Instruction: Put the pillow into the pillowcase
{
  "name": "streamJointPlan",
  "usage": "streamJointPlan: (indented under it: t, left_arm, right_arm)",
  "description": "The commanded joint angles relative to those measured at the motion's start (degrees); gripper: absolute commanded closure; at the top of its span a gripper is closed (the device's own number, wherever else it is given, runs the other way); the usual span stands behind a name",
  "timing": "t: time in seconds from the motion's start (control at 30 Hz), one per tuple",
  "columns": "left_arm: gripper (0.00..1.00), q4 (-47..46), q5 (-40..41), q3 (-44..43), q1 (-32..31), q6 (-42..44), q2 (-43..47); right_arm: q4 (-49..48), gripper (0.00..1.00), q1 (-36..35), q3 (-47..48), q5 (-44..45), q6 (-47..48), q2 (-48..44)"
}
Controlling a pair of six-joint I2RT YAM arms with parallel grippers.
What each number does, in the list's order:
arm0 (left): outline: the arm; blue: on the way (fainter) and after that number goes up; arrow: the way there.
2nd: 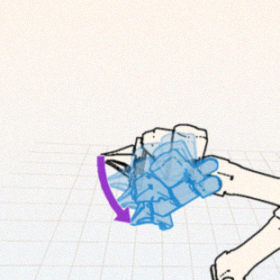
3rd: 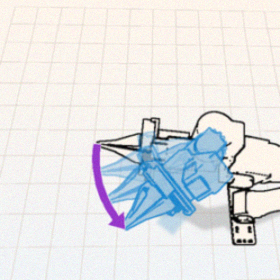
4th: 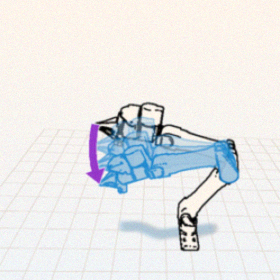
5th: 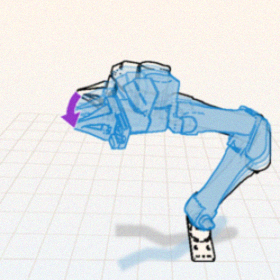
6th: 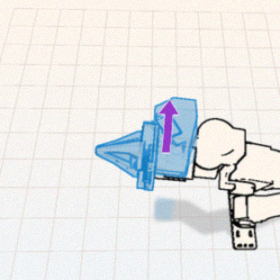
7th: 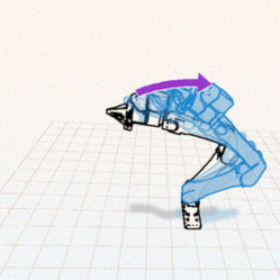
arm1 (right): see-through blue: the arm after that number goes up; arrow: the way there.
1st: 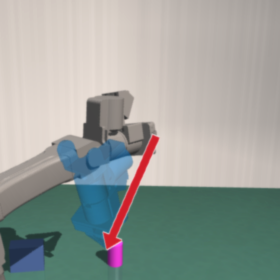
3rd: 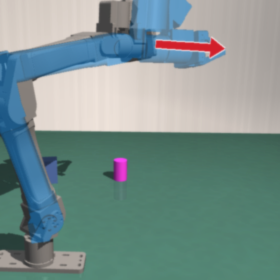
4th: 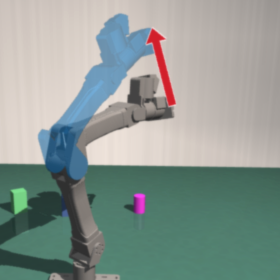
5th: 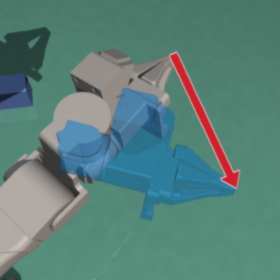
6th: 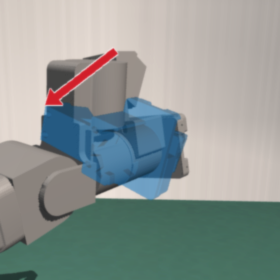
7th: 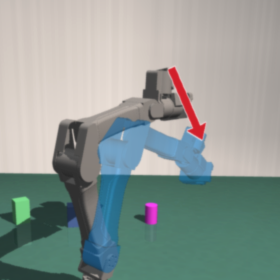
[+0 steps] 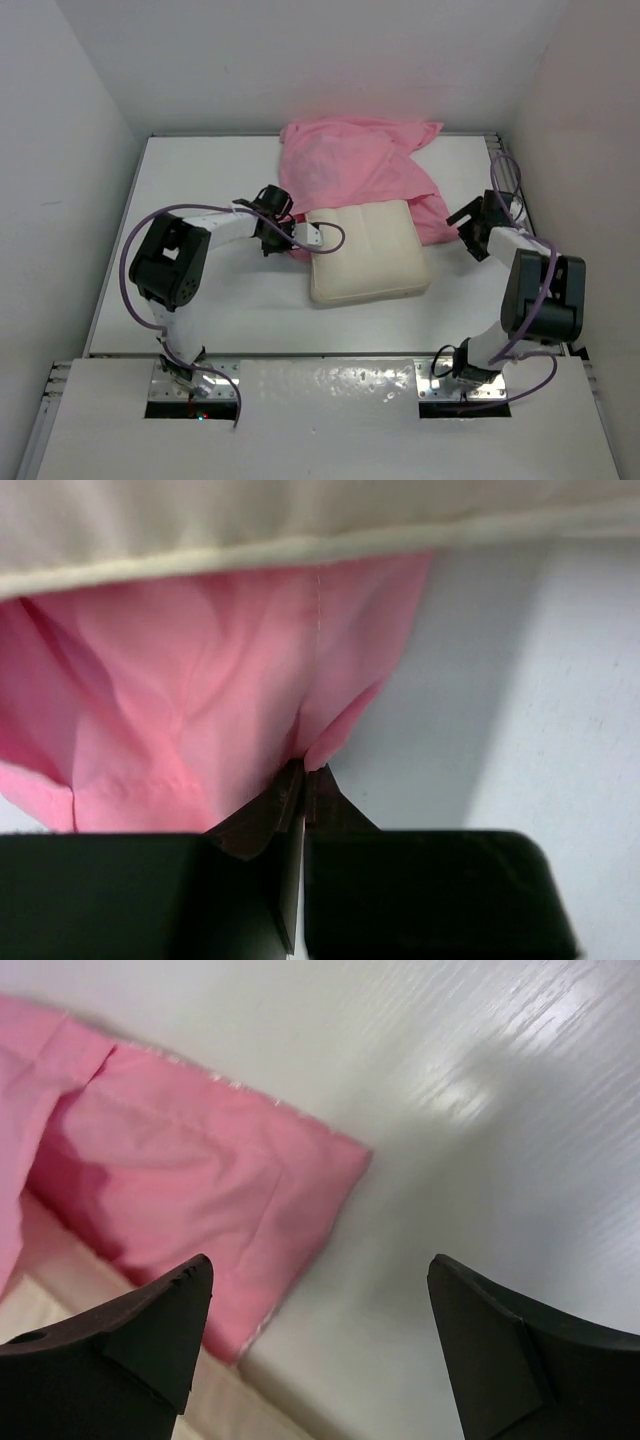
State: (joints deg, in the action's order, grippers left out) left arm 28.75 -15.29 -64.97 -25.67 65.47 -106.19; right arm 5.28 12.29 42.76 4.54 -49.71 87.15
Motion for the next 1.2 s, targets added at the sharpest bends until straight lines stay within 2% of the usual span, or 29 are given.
streamJointPlan:
  t: [0.0,0.17,0.23,0.3,0.37,0.4,0.47,0.5,0.6,0.8,0.93,1.03,1.17]
  left_arm:
    - [1.0,1.4,1.0,0.1,0.4,-0.3,3.0]
    - [1.0,0.3,0.6,0.1,0.1,-1.8,4.1]
    - [1.0,-0.4,0.4,0.7,0.1,-2.2,4.3]
    - [1.0,-0.9,0.3,1.3,-0.3,-1.8,4.4]
    - [1.0,-1.3,0.2,2.0,-0.6,-1.1,4.2]
    - [1.0,-1.4,0.0,2.1,-1.1,-0.6,4.2]
    - [1.0,-1.7,-0.8,2.0,-1.5,-0.5,4.1]
    - [1.0,-1.8,-1.0,1.9,-1.7,-0.8,4.0]
    - [1.0,-1.3,-1.1,0.9,-1.8,-1.8,3.8]
    - [1.0,6.3,-4.0,-3.2,-1.7,-2.5,4.1]
    - [1.0,13.4,-7.6,-6.7,0.2,-2.7,5.5]
    - [1.0,17.2,-6.4,-6.9,0.7,-0.6,7.2]
    - [1.0,21.8,-5.8,-8.8,2.1,2.5,9.6]
  right_arm:
    - [-4.9,0.14,1.2,2.6,2.7,-4.7,6.2]
    - [-0.6,0.15,0.6,8.0,3.9,-9.9,15.6]
    - [-2.5,0.15,0.6,8.2,2.7,-10.6,17.0]
    - [-3.3,0.19,0.4,9.4,2.2,-11.0,19.4]
    - [-2.3,0.28,0.4,11.4,1.4,-11.8,20.8]
    - [-1.1,0.4,0.4,11.9,1.1,-12.4,22.0]
    - [-0.5,0.56,0.4,11.9,0.5,-12.5,22.4]
    - [-1.1,0.77,0.4,11.5,0.4,-12.6,22.4]
    - [-4.0,1.0,0.5,8.8,0.1,-11.7,21.0]
    - [-6.4,1.0,-0.3,6.6,-2.8,-3.0,16.2]
    - [-7.0,1.0,-1.7,1.2,-2.5,0.8,7.1]
    - [-7.7,1.0,-1.7,-5.4,-3.3,2.2,-0.7]
    - [-5.5,1.0,-3.1,-8.7,-2.9,5.7,-11.6]
